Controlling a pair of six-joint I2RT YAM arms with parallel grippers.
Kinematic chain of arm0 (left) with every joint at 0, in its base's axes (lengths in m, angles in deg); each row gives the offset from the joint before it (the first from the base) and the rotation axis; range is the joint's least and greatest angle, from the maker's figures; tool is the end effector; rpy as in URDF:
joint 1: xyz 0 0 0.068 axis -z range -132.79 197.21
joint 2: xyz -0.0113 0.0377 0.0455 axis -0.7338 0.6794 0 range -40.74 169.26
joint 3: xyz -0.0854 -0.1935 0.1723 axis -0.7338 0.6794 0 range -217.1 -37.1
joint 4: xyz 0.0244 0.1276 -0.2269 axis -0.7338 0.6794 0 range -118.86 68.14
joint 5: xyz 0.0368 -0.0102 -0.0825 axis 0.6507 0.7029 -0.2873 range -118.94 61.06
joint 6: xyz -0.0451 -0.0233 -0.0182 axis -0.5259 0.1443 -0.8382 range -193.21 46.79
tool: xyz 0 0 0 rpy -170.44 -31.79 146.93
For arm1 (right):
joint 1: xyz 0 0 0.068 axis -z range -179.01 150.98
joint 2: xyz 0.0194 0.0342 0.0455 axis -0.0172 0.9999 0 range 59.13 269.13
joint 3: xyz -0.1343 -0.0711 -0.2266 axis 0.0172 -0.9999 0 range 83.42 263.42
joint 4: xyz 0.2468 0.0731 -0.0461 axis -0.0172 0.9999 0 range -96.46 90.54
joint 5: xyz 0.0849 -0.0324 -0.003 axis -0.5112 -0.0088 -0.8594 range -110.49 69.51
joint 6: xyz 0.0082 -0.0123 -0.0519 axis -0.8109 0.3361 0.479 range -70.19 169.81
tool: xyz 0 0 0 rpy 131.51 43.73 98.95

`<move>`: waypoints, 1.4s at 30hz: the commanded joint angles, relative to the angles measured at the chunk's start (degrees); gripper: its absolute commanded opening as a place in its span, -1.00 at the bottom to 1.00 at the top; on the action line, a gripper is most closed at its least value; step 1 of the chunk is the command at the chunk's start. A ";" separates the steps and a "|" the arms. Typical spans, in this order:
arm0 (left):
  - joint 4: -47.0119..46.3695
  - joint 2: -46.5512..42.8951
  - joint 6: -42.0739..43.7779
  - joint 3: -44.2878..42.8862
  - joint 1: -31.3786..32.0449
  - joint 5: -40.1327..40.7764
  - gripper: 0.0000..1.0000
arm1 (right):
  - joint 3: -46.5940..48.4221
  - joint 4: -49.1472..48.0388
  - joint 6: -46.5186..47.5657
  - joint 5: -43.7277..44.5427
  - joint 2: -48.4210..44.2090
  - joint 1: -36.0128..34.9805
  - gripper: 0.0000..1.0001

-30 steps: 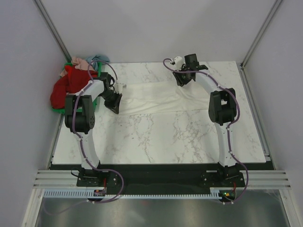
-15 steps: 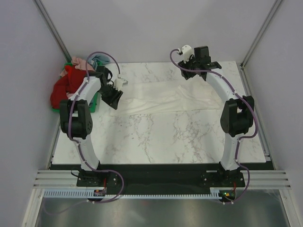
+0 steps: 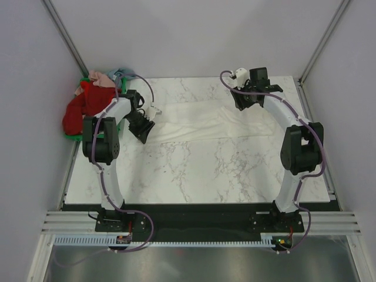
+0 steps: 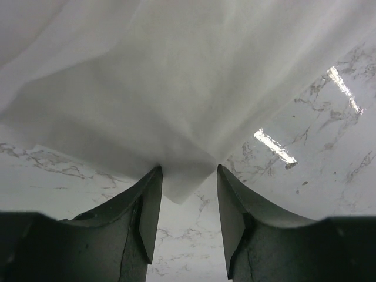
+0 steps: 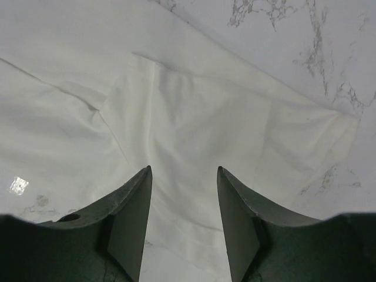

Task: Fold and stack the t-shirts
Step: Fold the tshirt

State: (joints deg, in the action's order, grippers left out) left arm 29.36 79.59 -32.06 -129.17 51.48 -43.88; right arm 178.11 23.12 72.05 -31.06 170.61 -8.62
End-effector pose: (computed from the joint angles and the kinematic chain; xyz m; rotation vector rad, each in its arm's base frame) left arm 0.4023 -0.0393 0.1699 1.1624 2.7460 -0.3418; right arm 0.4365 0.0806 0.2669 -0.7327 2.2491 0.1135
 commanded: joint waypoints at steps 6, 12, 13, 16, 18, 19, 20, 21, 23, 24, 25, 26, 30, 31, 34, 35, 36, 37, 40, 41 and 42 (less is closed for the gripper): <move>-1.44 3.59 -0.80 0.31 0.21 1.32 -0.34 | -2.50 -0.23 -0.18 1.25 -3.11 3.45 0.12; -1.44 0.70 -1.24 5.49 0.38 1.05 -0.77 | -3.82 -0.31 -0.35 3.36 -1.45 5.56 0.11; -1.53 -0.27 -1.16 6.46 0.39 1.05 -0.89 | -3.64 -0.23 -0.53 3.36 -0.83 5.91 0.11; -1.44 -1.06 -1.33 9.98 0.39 1.14 -0.95 | -2.59 0.03 -0.44 3.80 1.80 6.53 0.10; -1.44 -2.03 -1.77 11.73 0.39 1.40 -0.95 | -1.71 0.39 -0.09 4.24 3.03 6.70 0.10; -1.53 -2.55 -1.86 12.09 0.39 1.49 -0.95 | -1.45 1.08 0.26 4.50 4.17 6.88 0.09; -1.35 -2.99 -2.03 12.96 0.39 1.67 -0.95 | -1.01 1.35 0.43 4.33 4.70 6.88 0.10; -1.26 -4.30 -2.12 13.41 0.39 1.84 -0.95 | -0.83 1.62 0.70 4.33 5.67 7.14 0.10; -1.09 -5.63 -2.38 14.90 0.47 2.19 -0.95 | -0.31 1.71 1.05 4.42 6.64 7.49 0.10; -0.91 -6.94 -2.65 15.43 0.56 2.28 -0.95 | 0.05 1.62 1.14 4.50 7.17 7.58 0.10; -0.39 -7.48 -2.82 16.65 0.56 2.37 -0.96 | 1.10 1.53 1.14 4.16 8.39 7.85 0.10; -0.12 -8.26 -3.00 17.18 0.82 2.37 -0.95 | 1.71 1.62 0.97 4.24 9.01 7.85 0.10; 0.58 -11.26 -3.97 20.35 1.96 2.63 -0.95 | 4.53 1.53 1.05 4.15 12.52 8.02 0.10; 0.76 -12.22 -4.14 21.40 2.14 2.63 -0.95 | 5.06 1.53 1.05 4.24 12.97 8.02 0.11; 1.11 -13.28 -4.49 22.81 2.49 2.37 -0.95 | 6.90 1.62 0.96 3.89 14.81 8.02 0.10; 1.63 -13.54 -4.50 23.42 2.67 2.20 -0.95 | 7.86 1.70 0.96 3.71 15.34 8.11 0.10; 1.81 -13.81 -4.76 23.69 2.93 2.11 -0.96 | 8.48 1.88 0.96 3.19 16.56 8.02 0.09; 2.16 -13.98 -4.93 24.04 3.20 2.02 -0.96 | 9.18 2.66 1.05 2.92 17.36 8.02 0.06; 3.39 -15.12 -5.64 24.39 4.16 1.05 -0.95 | 13.40 6.17 2.10 2.92 21.57 7.94 -0.04; 3.57 -15.91 -5.90 24.57 4.43 0.70 -0.95 | 15.85 7.15 2.45 3.10 22.63 7.76 -0.09; 4.18 -16.44 -6.25 24.75 5.04 0.44 -0.95 | 16.74 7.68 2.63 3.79 24.47 7.67 -0.10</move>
State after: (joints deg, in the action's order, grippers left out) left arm 31.06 66.55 -36.37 -105.46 55.19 -42.53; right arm 190.55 27.43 73.30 -27.65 191.44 -0.73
